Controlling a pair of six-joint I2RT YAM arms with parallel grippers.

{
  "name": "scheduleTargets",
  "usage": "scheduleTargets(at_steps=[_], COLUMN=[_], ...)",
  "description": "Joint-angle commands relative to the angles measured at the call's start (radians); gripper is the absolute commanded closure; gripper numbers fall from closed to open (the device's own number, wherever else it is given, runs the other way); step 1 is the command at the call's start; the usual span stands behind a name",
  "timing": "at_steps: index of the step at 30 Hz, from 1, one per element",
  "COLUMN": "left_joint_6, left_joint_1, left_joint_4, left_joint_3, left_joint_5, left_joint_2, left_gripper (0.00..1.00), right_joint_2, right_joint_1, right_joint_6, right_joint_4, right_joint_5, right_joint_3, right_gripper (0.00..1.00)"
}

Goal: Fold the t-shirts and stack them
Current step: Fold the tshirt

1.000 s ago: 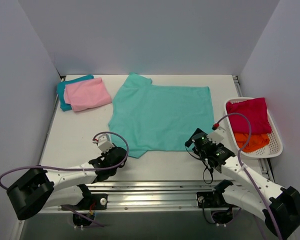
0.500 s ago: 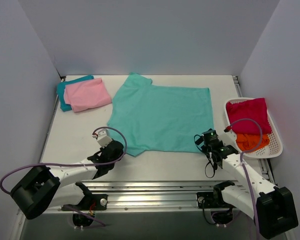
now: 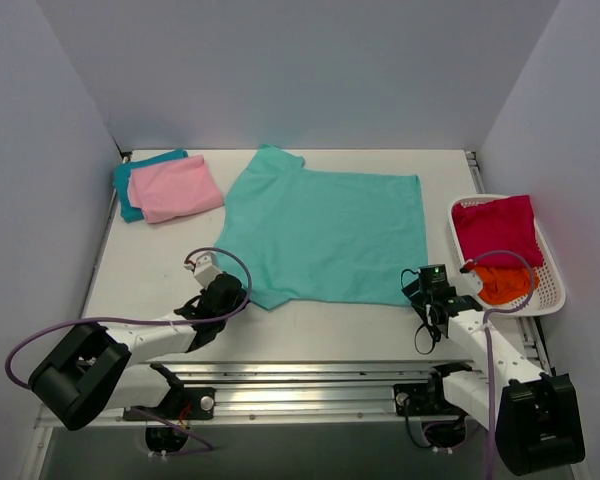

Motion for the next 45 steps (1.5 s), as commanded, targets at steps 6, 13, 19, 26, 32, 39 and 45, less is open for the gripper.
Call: scheduleTargets(at_steps=[6,13,19,26,32,39,45], left_joint_6=[0.027,0.028,0.03,0.009,-0.004,0.005,0.033], left_joint_1=[0.027,0.041,0.043,0.044,0.036,0.033,0.033], left_joint_4=[0.065,0.057,0.049,-0.119,-0.317,-0.348,-0.357], left_joint_3=[-0.001,-0.008,-0.016,0.004,0.007,0.077,0.157], left_joint_5=[0.032,0.033,0.032,-0.003,-0.02,-0.008,-0.008], left_joint_2=[0.01,-0.008,-0.022,-0.158,-0.378,-0.358,-0.315], left_gripper=[0.98,0.98,0.98,0.98,0.98,0.98,0.98], right_joint_2=[0.044,0.088,0.076,-0.018,-0.09,-0.082,-0.062], right_joint_1=[-0.03,-0.048,-0.056,-0.056,-0.058,-0.056,-0.056], right_joint_6=[-0.024,-0.047,-0.054,-0.07,-0.091,-0.11,-0.139], right_joint_4=[0.032,0.063,0.071,0.017,-0.034,0.015,0.055], right_joint_5=[-0.006,-0.032,-0.045,-0.042,-0.028,-0.063,-0.085], right_joint_3=[0.005,0.008,-0.001,0.007,0.036,0.034,0.068], right_gripper=[0.55,0.88,1.0,1.0,1.0,1.0,1.0])
